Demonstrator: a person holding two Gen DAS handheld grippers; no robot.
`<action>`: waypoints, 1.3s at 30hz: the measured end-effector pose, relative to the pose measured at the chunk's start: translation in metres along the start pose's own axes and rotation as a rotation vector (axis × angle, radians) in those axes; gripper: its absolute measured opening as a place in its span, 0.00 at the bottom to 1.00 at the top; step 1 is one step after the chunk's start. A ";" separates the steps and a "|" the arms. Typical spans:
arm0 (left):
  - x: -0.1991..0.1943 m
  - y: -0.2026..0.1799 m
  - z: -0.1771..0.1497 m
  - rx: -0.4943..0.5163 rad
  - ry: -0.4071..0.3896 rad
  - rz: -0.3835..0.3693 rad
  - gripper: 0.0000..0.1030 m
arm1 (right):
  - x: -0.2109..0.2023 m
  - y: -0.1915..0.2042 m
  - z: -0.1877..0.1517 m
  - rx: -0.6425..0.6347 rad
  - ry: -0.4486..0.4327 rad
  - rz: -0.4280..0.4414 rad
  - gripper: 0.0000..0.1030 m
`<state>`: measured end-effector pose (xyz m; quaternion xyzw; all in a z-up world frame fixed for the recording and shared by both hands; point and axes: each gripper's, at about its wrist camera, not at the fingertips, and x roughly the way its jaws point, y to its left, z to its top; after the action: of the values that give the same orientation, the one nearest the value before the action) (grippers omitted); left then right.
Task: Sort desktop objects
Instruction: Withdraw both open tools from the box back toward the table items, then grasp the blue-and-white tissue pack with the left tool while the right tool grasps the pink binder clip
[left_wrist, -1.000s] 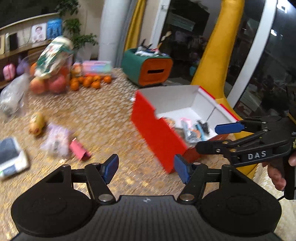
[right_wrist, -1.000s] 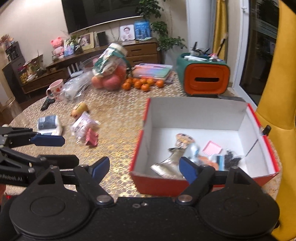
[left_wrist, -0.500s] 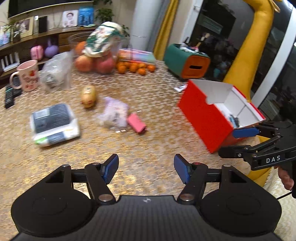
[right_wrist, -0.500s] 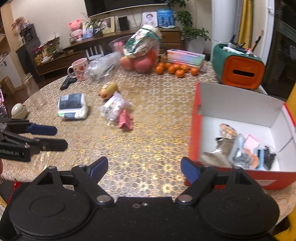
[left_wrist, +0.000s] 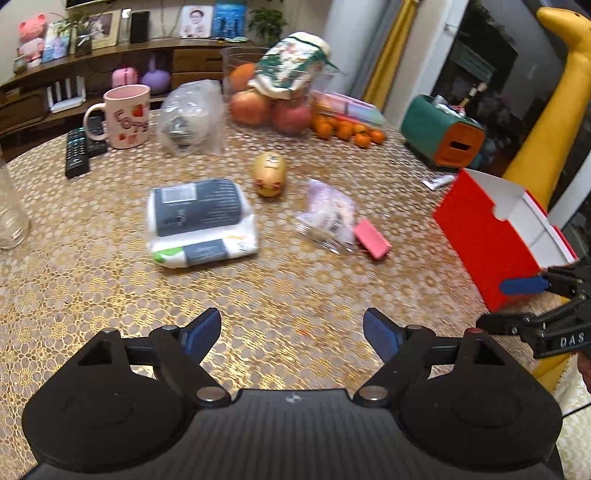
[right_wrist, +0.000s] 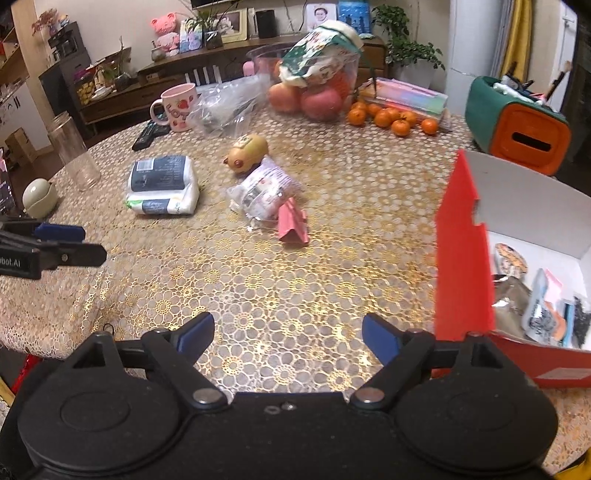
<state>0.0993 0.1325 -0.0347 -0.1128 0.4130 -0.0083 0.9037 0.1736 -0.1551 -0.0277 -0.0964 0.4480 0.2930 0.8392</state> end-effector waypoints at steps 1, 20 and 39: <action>0.003 0.003 0.001 -0.007 -0.002 0.005 0.87 | 0.003 0.001 0.001 -0.003 0.005 0.001 0.85; 0.057 0.060 0.052 0.163 -0.047 0.071 0.97 | 0.077 0.003 0.038 -0.065 0.073 -0.004 0.85; 0.126 0.085 0.083 0.421 0.024 -0.073 0.97 | 0.137 0.000 0.069 -0.061 0.122 -0.037 0.84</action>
<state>0.2382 0.2177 -0.0939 0.0635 0.4086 -0.1283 0.9014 0.2801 -0.0702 -0.0980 -0.1479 0.4872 0.2847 0.8122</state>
